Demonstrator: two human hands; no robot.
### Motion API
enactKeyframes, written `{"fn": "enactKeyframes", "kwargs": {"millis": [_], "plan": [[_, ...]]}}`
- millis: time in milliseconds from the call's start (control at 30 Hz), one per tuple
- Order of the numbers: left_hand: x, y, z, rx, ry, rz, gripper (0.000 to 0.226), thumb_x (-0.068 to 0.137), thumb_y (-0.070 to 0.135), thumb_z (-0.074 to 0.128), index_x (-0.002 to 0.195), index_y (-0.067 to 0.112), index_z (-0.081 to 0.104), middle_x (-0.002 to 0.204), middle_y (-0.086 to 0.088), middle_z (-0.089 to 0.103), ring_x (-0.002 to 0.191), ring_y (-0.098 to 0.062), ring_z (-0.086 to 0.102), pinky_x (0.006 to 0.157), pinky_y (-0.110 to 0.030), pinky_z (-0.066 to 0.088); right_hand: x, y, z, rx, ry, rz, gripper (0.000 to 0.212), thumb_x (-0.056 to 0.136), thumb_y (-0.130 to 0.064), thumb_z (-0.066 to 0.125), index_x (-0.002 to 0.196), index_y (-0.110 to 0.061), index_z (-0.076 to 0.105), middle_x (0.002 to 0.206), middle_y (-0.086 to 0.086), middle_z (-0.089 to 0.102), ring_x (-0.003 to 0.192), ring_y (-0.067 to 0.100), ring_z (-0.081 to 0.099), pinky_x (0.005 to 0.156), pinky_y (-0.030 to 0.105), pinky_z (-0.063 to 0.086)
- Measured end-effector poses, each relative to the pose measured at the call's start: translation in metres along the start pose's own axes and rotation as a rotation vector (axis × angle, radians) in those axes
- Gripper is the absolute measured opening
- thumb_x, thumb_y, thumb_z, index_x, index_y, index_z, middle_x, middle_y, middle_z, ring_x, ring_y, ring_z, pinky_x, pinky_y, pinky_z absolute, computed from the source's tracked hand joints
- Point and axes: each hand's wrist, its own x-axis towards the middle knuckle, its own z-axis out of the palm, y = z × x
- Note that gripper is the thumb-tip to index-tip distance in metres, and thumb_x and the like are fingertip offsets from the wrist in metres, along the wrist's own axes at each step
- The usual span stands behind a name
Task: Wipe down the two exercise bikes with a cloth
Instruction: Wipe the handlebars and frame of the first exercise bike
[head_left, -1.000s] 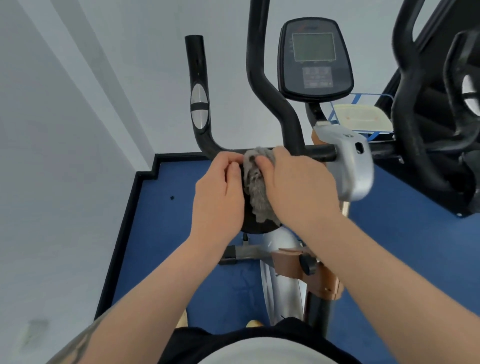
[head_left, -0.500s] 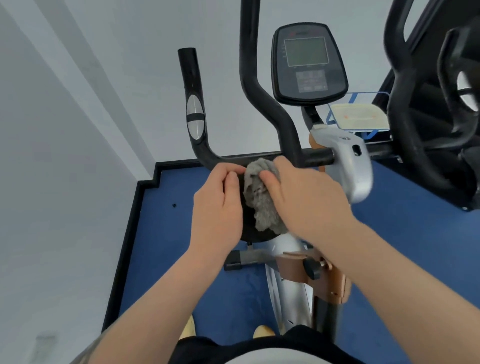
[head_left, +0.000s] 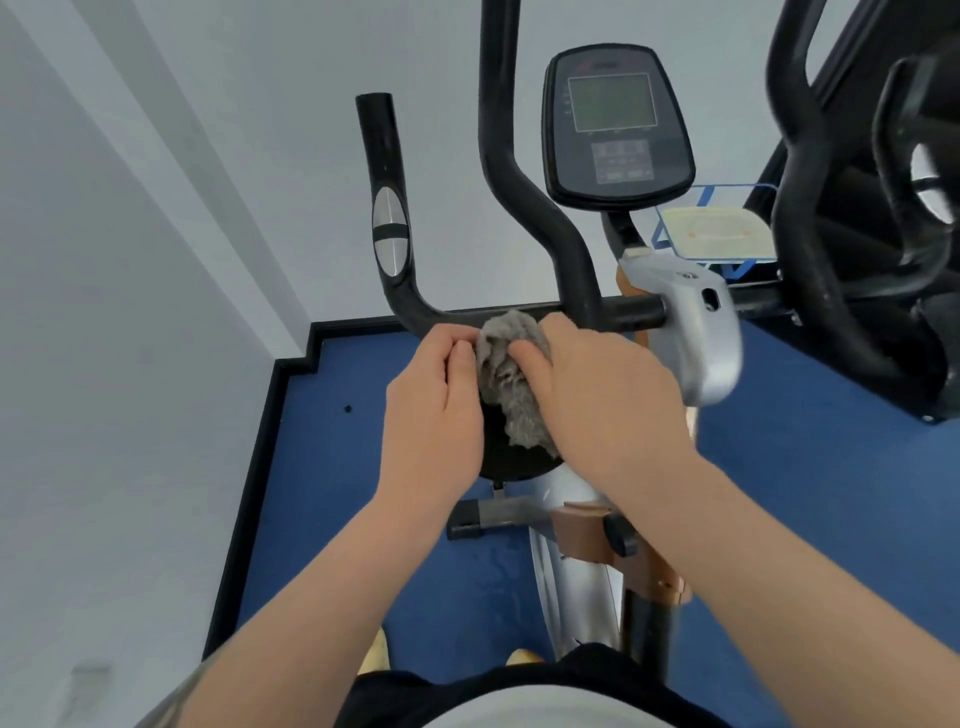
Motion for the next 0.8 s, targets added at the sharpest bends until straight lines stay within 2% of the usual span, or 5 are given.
{"fn": "enactKeyframes", "kwargs": {"millis": [133, 433, 600, 700, 800], "plan": [[-0.002, 0.0, 0.0, 0.016, -0.012, 0.017, 0.028, 0.102, 0.022, 0.038, 0.095, 0.031, 0.064, 0.085, 0.018, 0.065, 0.08, -0.001, 0.059, 0.064, -0.008, 0.04, -0.004, 0.004, -0.002, 0.01, -0.009, 0.019, 0.037, 0.098, -0.054, 0.021, 0.088, -0.023, 0.038, 0.066, -0.007, 0.041, 0.062, 0.019, 0.041, 0.048, 0.032, 0.024], [-0.002, -0.001, 0.001, -0.018, 0.0, 0.024, 0.026, 0.101, 0.02, 0.039, 0.096, 0.027, 0.065, 0.086, 0.019, 0.066, 0.082, 0.0, 0.06, 0.065, -0.007, 0.04, -0.016, 0.002, 0.005, 0.038, 0.063, 0.01, 0.038, 0.096, -0.051, 0.02, 0.098, -0.021, 0.044, 0.086, -0.004, 0.052, 0.078, 0.014, 0.044, 0.058, 0.028, 0.031], [0.001, -0.002, 0.001, -0.081, 0.021, 0.005, 0.026, 0.102, 0.017, 0.04, 0.096, 0.026, 0.063, 0.085, 0.018, 0.065, 0.077, 0.002, 0.057, 0.063, -0.01, 0.041, 0.005, -0.006, 0.01, 0.028, 0.11, -0.046, 0.032, 0.101, -0.038, 0.038, 0.114, -0.015, 0.056, 0.113, 0.003, 0.045, 0.1, 0.017, 0.043, 0.07, 0.027, 0.037], [-0.004, -0.002, 0.0, -0.141, 0.012, -0.011, 0.027, 0.103, 0.016, 0.04, 0.098, 0.023, 0.065, 0.09, 0.018, 0.067, 0.087, 0.001, 0.06, 0.071, -0.008, 0.042, -0.03, 0.001, 0.013, 0.18, 0.207, -0.079, 0.033, 0.095, -0.022, 0.057, 0.127, -0.013, 0.06, 0.114, 0.01, 0.052, 0.098, 0.025, 0.048, 0.077, 0.037, 0.047], [-0.007, -0.003, 0.0, -0.185, -0.002, -0.012, 0.027, 0.103, 0.016, 0.039, 0.099, 0.019, 0.066, 0.09, 0.017, 0.067, 0.086, 0.001, 0.06, 0.073, -0.009, 0.043, -0.024, 0.005, 0.014, 0.185, 0.251, -0.159, 0.033, 0.091, -0.015, 0.063, 0.123, -0.008, 0.064, 0.114, 0.013, 0.058, 0.098, 0.03, 0.052, 0.077, 0.042, 0.048]]}}
